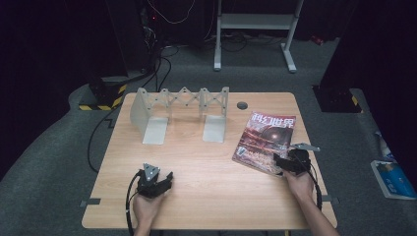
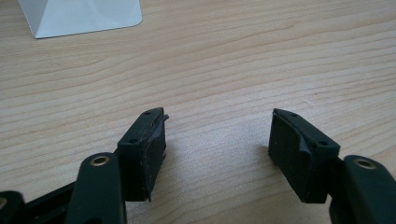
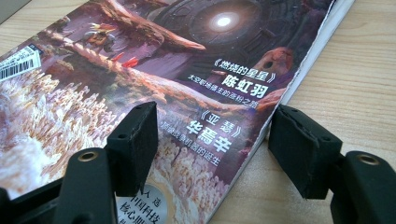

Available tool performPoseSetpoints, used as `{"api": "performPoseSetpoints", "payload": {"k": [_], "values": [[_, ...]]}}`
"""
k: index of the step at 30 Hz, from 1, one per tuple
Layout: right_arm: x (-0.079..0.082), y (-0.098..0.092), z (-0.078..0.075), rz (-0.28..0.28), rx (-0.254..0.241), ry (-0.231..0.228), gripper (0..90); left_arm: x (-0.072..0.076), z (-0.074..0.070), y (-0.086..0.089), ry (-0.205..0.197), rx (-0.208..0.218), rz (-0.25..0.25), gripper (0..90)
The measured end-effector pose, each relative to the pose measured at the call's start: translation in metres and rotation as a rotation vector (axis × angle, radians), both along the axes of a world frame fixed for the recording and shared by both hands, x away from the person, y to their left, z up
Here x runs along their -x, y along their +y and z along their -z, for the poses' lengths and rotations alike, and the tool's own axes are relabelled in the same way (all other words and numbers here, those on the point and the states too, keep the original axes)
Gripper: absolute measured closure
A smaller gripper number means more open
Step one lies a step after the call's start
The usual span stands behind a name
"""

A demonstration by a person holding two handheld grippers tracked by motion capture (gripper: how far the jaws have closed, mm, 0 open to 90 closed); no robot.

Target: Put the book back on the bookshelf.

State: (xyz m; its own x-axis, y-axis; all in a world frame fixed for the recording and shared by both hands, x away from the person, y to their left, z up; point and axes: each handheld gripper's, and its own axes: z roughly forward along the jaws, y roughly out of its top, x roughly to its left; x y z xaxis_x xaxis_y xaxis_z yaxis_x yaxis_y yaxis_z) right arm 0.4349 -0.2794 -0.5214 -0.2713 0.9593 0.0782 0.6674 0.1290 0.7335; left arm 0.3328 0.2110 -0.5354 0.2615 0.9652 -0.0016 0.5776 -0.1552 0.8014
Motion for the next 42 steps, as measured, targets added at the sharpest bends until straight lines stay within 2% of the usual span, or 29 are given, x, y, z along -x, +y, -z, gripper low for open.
{"api": "performPoseSetpoints", "payload": {"k": [17, 19, 31, 42], "values": [[0.002, 0.003, -0.002, 0.004, 0.021, 0.006, 34.4, 0.001, 0.000, 0.001, 0.002, 0.001, 0.013, 36.7], [0.003, 0.003, -0.003, -0.002, 0.025, 0.017, 34.5, 0.001, 0.000, 0.001, 0.000, 0.007, 0.009, 36.7], [0.014, 0.003, -0.002, -0.037, 0.013, 0.018, 34.4, 0.001, 0.000, 0.001, 0.001, 0.004, 0.008, 36.8], [0.028, 0.004, -0.002, -0.077, 0.021, 0.002, 34.5, 0.001, 0.000, 0.001, -0.003, 0.007, 0.005, 36.8]]}}
